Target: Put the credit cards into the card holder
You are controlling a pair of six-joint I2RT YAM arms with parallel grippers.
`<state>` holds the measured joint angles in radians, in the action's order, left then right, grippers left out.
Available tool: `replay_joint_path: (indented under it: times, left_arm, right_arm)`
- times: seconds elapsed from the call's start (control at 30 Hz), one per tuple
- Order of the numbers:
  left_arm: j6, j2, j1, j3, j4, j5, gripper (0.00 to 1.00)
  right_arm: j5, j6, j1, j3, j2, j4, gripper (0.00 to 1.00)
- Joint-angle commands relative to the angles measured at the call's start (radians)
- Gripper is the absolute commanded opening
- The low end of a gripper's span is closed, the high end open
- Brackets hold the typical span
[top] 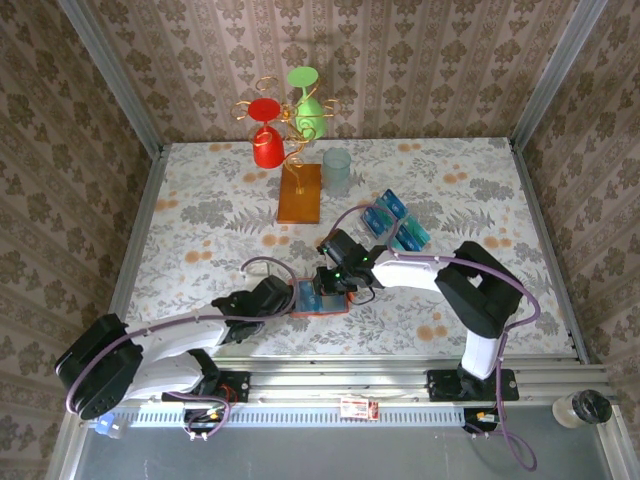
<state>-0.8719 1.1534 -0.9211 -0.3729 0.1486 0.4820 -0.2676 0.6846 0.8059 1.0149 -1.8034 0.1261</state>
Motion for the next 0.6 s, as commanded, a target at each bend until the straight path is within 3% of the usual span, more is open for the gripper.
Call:
replay_joint_path:
  times: [0.0,0.57]
  left_arm:
    - [-0.013,0.022,0.007,0.012,0.019,-0.006,1.0]
    - [-0.003,0.083,0.012,0.015,-0.018,-0.01,1.0]
  right_arm:
    - [0.017,-0.01,0.008,0.004,0.044,0.033,0.1]
    - [0.013,0.002,0.04,0.021,-0.034,0.021,0.09]
